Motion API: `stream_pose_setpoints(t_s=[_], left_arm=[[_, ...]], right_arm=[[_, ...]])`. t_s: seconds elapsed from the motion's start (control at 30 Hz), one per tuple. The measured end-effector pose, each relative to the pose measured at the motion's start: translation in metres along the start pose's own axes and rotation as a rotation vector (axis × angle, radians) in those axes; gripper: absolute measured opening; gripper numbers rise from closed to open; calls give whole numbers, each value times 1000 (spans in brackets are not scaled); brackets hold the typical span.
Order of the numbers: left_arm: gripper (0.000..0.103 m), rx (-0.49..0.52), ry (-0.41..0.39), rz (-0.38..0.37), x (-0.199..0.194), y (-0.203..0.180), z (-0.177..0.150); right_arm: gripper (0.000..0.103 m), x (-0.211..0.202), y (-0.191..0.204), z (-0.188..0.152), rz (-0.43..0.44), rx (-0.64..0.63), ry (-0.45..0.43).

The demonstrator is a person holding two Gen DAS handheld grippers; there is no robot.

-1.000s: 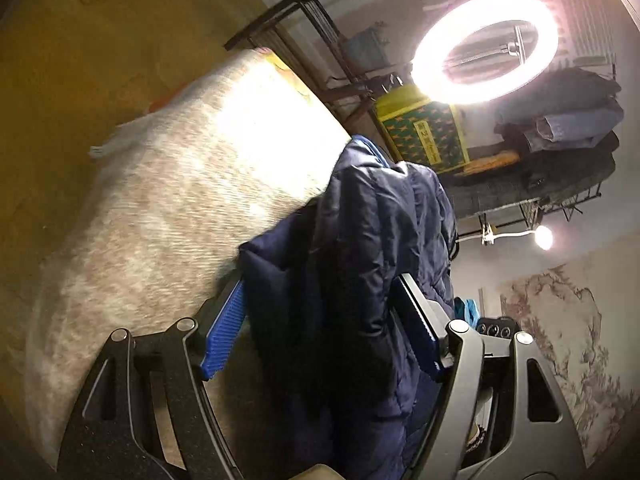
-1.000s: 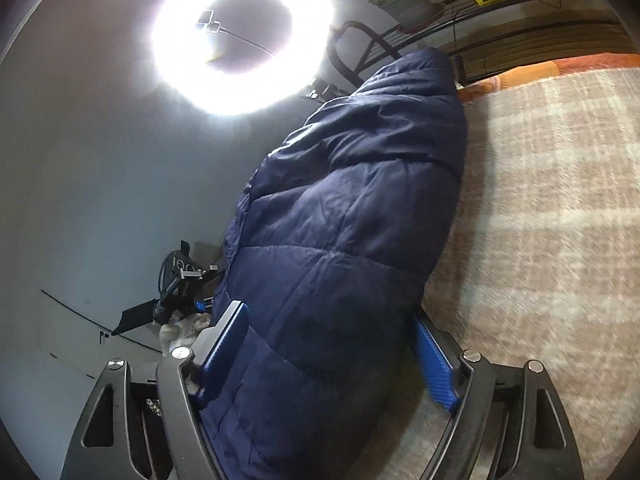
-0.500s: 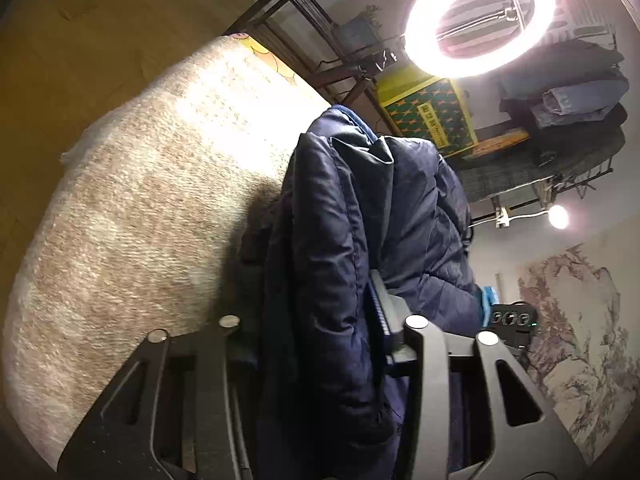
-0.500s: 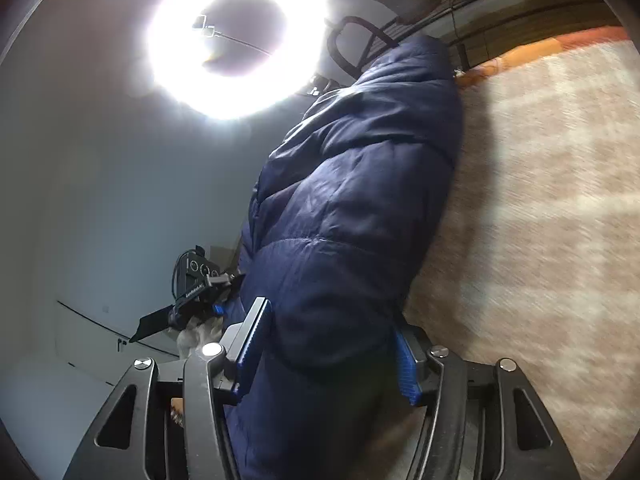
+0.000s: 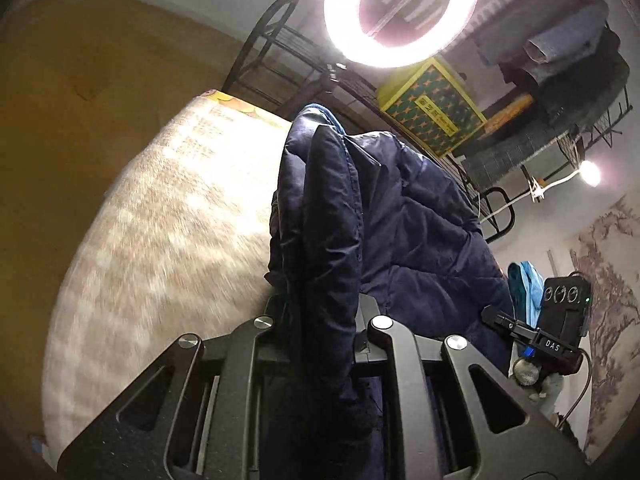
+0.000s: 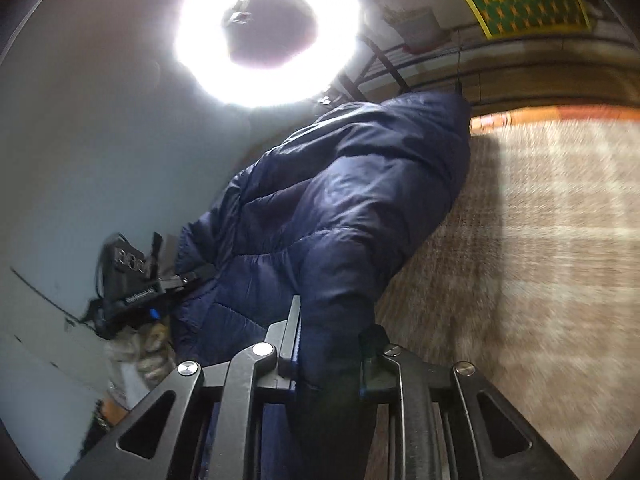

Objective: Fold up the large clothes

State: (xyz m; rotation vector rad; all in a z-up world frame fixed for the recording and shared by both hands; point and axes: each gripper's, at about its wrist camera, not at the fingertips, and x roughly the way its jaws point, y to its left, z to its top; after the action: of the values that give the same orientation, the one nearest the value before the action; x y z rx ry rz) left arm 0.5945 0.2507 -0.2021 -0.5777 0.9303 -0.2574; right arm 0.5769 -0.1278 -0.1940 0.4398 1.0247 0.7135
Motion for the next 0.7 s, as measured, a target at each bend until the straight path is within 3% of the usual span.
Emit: stream_pose_setpoints(t_s=[0.27,0.7], left_arm=[[13,42,45,-12,-34,-57,-61],[12,135,102,-89,-49,-187,-136]], right_arm=[[17,-67,28,-32,-72,-76,12],[17,-198,17,-94,-189,-108,-31]])
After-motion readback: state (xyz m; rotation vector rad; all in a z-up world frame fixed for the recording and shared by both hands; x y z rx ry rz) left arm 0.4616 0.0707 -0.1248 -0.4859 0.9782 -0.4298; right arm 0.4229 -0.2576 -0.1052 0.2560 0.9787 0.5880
